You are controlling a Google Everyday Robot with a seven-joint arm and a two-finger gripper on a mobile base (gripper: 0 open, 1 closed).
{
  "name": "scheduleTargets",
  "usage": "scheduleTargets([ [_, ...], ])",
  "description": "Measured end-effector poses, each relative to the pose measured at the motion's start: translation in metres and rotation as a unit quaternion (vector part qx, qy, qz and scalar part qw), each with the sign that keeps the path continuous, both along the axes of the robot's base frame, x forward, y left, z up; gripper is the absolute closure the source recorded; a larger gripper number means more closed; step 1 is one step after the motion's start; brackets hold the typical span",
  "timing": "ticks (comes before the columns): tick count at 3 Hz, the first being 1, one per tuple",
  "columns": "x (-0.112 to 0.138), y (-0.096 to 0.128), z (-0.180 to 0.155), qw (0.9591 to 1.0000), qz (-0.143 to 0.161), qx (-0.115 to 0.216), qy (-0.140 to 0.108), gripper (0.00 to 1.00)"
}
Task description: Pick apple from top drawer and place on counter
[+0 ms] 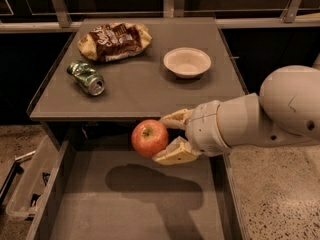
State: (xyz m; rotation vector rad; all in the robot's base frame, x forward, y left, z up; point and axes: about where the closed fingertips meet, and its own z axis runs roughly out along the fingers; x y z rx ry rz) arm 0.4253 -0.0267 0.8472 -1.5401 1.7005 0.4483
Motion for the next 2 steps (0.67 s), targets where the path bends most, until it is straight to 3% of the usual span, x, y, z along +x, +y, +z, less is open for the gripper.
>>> scheduleTargets([
  [1,0.044,-0.011,0.019,0.9993,-0.031,0.017,-0.016,1.00],
  [2,0.094,-0.014,0.036,0.9974,-0.049,0.051,-0.013,1.00],
])
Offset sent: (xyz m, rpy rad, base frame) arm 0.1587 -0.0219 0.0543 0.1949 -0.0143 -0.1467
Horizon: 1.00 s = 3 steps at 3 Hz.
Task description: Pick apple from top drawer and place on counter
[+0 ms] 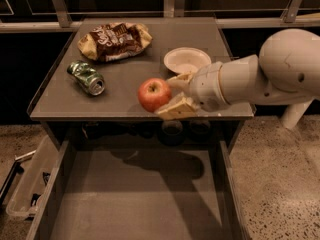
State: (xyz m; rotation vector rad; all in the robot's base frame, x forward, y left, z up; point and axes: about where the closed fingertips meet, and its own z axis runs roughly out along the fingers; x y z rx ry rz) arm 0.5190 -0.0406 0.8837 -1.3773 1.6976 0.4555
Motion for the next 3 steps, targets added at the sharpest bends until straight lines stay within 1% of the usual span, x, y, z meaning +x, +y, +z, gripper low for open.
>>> scheduleTargets([
  [1,0.041,0.001,0.005,0.9991,-0.010,0.038,0.014,1.00],
  [2,0.066,0.014,-0.004,0.9973,-0.003,0.068,0.030,1.00],
  [3,0.080,0.028,-0.018,0.9957,0.005,0.079,0.049,1.00],
])
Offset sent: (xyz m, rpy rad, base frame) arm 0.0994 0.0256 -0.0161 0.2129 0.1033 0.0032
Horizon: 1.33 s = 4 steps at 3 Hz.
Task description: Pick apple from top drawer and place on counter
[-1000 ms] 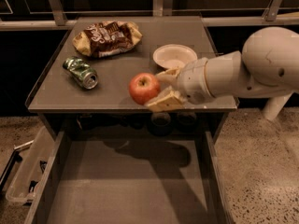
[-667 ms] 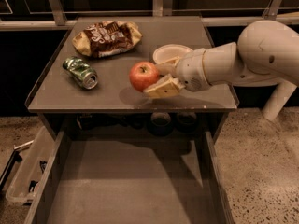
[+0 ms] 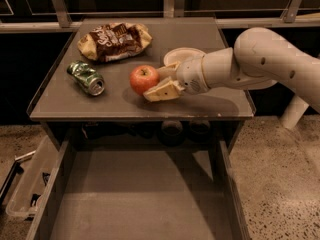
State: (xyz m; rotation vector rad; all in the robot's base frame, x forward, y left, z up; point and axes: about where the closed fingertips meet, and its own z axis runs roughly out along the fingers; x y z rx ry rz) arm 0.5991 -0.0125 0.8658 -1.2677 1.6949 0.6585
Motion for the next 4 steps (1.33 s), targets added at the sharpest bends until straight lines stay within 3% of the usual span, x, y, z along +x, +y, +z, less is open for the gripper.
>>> scheduleTargets([
  [1,0.0079,0.0068,-0.0117,0.9999,0.001,-0.001,0.012,1.00],
  [4,0.0079,0.0071,-0.0118,0.9999,0.001,-0.001,0.013,0.35],
])
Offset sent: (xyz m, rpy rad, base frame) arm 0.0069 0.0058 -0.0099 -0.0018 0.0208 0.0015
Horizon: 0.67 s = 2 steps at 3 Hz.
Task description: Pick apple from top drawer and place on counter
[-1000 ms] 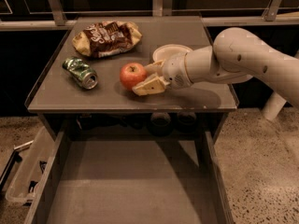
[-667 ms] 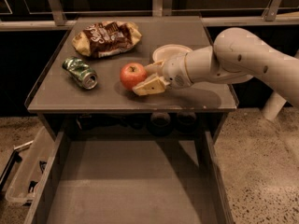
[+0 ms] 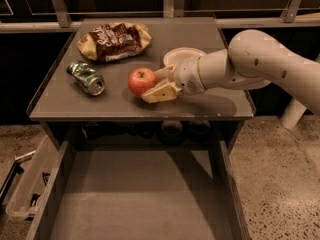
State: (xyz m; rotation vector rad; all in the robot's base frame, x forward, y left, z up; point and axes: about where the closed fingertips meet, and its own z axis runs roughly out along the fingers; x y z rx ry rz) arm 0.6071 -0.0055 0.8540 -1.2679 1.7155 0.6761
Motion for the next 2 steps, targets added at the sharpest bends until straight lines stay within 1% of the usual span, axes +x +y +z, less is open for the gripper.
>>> scheduleTargets([
  [1,0.0000,0.0000,0.0000,1.0000,0.000,0.000,0.000,0.12],
  [2,0.0000,0.0001,0.0000,1.0000,0.000,0.000,0.000,0.00],
])
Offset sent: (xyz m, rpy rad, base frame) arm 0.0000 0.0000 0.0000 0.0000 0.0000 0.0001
